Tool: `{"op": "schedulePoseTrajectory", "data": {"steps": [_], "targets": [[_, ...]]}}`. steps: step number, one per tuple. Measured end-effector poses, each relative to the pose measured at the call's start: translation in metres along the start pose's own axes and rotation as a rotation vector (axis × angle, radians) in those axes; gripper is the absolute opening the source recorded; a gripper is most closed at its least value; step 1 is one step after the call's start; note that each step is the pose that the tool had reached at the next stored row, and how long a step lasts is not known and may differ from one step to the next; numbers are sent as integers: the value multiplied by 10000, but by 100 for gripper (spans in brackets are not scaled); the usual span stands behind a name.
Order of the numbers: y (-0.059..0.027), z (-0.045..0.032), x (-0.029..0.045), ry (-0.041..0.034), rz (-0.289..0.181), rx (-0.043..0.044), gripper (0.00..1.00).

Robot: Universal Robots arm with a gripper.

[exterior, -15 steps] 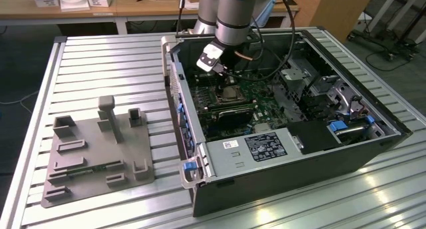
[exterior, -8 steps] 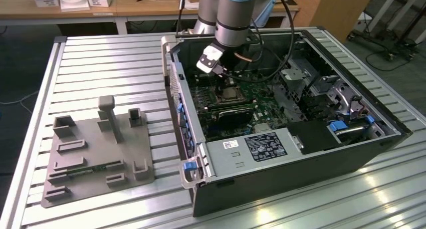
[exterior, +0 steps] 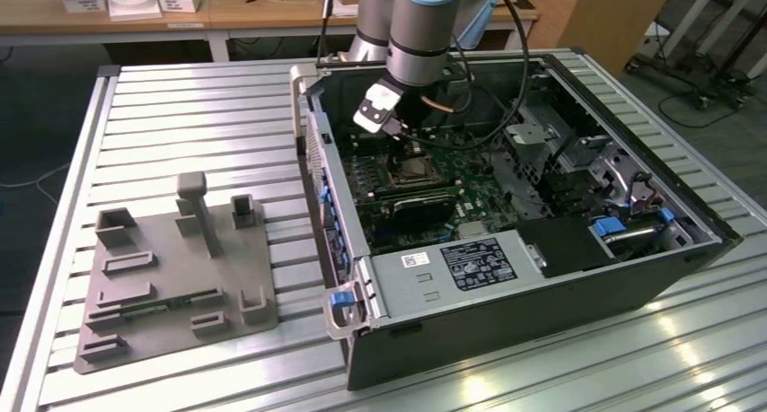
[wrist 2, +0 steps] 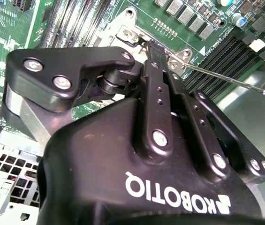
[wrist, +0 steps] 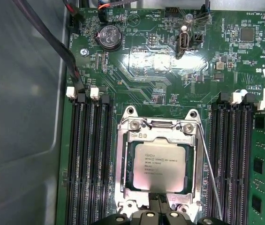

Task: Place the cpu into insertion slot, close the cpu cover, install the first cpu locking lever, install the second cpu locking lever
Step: 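Close the cpu cover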

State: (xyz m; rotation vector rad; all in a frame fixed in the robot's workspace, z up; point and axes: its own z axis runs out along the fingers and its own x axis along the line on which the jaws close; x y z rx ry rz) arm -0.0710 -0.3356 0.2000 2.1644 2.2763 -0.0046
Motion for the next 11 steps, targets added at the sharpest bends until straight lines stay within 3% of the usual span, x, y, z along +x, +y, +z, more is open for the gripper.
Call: {"op": "schedulePoseTrajectory", "data": {"steps": [11], "targets": [[0,-79,0,-6,-5,-210,10]]}}
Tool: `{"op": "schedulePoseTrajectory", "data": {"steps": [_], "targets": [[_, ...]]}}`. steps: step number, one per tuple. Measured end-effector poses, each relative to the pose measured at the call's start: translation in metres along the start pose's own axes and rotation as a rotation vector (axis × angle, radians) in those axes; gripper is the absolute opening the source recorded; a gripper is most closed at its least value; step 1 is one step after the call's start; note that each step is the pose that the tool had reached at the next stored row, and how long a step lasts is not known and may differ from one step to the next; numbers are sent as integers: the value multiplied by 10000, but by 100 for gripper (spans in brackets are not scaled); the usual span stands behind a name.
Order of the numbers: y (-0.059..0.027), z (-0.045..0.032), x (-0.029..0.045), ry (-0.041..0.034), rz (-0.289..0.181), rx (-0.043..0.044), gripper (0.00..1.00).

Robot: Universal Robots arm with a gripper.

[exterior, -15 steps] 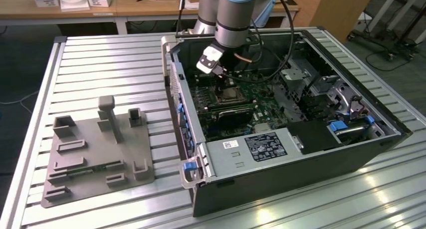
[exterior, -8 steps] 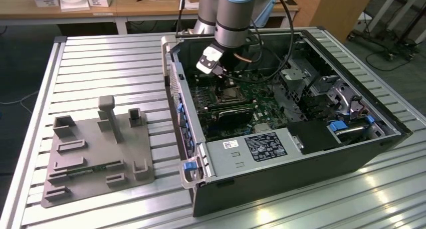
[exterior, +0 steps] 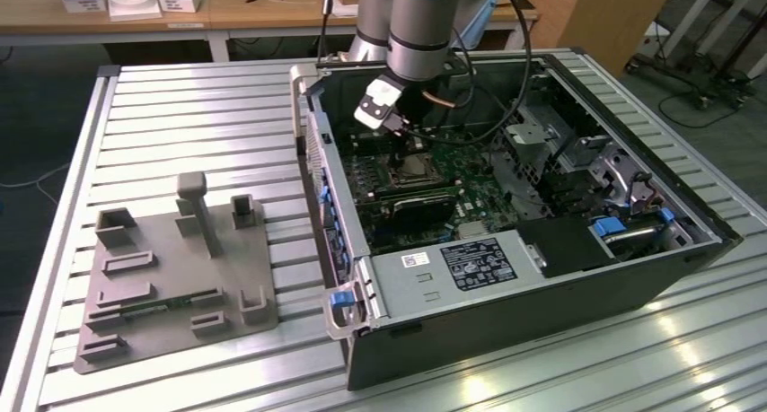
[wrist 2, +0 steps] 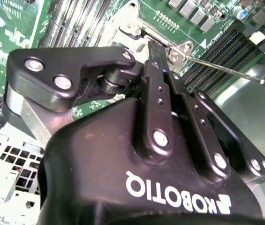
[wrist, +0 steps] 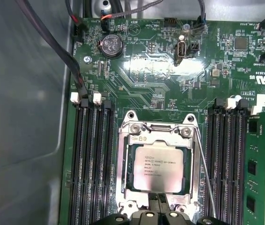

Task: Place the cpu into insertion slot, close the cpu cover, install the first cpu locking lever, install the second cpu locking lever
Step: 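Close the cpu cover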

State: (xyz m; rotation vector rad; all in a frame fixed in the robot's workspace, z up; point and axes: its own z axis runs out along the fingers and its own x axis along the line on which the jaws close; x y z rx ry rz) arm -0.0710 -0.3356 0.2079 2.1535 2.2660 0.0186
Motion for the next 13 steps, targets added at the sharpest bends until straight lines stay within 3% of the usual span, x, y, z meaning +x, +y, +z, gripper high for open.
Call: {"op": "schedulePoseTrajectory", "data": {"steps": [7,13], "targets": [[44,2,-2,-2,2,-10,10],[137,9,-6,-3,0,-9,10]]}}
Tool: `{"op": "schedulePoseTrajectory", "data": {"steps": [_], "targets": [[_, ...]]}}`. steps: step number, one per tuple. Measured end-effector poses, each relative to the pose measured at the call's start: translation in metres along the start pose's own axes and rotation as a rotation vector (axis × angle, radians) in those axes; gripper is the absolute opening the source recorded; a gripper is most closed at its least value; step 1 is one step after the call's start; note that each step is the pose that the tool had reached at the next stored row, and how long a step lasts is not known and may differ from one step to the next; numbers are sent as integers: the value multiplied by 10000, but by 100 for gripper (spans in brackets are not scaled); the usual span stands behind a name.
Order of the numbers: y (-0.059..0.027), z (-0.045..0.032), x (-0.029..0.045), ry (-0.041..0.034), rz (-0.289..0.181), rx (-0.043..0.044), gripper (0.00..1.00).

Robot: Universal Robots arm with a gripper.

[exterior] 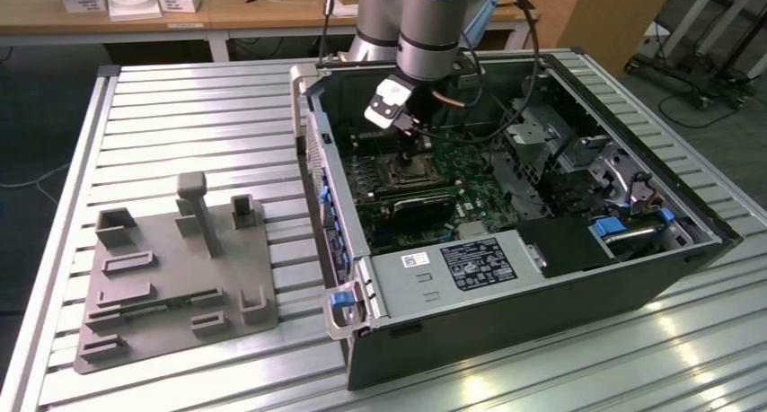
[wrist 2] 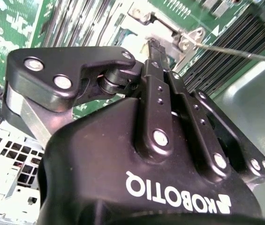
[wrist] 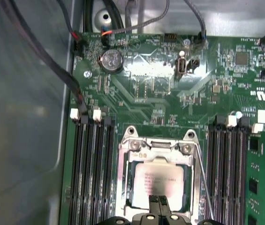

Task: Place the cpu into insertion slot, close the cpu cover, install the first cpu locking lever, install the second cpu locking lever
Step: 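Close the cpu cover, then install the first cpu locking lever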

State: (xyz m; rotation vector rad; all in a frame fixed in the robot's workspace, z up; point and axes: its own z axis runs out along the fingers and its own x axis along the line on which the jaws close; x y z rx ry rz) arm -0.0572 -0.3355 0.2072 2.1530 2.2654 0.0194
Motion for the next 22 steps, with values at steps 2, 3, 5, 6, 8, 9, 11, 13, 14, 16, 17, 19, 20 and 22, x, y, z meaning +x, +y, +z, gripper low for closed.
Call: {"op": "schedulePoseTrajectory", "data": {"steps": [2,3,5,6,8,9,11,13,14,16,17,19,20,22], "targets": [[25,1,-1,-1,0,-1,10],[39,1,-2,-1,1,-1,10],[63,2,-3,0,0,-2,10],[70,2,-4,0,0,-3,10],[75,2,-4,0,0,-3,10],[77,2,-4,0,0,-3,10],[80,2,-4,0,0,-3,10],[80,2,-4,0,1,-3,10],[80,2,-4,0,0,-3,10],[80,2,-4,0,0,-3,10],[81,1,-4,0,0,-3,10],[81,-6,-4,-1,0,-2,10],[81,-11,-4,-1,-1,-2,10],[81,-28,-4,-1,-5,-2,10]]}}
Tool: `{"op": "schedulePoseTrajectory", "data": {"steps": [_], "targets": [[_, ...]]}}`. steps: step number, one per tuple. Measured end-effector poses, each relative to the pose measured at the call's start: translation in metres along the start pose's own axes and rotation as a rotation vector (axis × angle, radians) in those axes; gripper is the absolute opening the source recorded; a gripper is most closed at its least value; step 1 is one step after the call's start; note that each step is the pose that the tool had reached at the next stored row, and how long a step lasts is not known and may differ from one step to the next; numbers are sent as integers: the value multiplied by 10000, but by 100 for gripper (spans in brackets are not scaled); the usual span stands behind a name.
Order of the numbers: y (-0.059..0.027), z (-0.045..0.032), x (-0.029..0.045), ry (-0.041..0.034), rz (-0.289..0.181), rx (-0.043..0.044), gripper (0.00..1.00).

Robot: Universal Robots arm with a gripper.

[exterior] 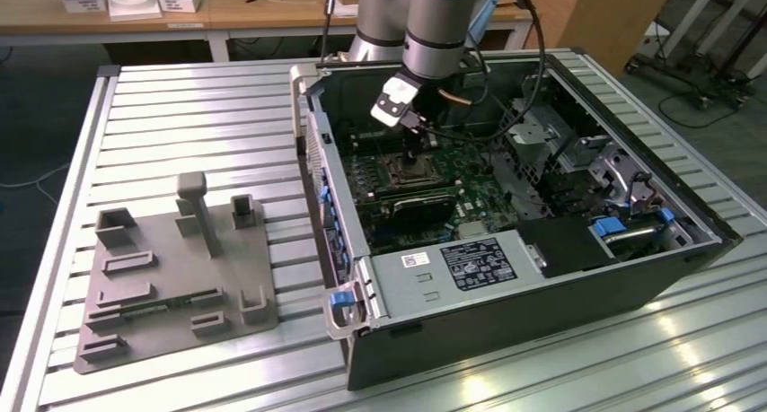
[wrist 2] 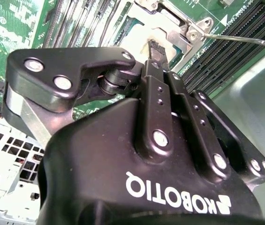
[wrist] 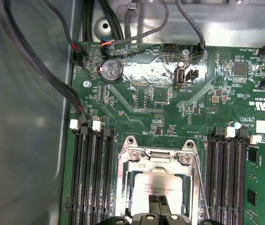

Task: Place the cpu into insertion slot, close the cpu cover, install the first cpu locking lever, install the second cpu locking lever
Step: 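Install the first cpu locking lever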

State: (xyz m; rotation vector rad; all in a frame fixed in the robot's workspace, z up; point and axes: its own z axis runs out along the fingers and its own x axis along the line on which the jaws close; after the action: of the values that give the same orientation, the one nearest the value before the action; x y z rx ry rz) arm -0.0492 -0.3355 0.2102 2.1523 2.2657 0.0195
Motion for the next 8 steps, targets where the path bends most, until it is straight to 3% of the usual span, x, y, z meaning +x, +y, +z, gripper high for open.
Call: {"op": "schedulePoseTrajectory", "data": {"steps": [8], "targets": [[2,-121,0,0,-1,0,10]]}}
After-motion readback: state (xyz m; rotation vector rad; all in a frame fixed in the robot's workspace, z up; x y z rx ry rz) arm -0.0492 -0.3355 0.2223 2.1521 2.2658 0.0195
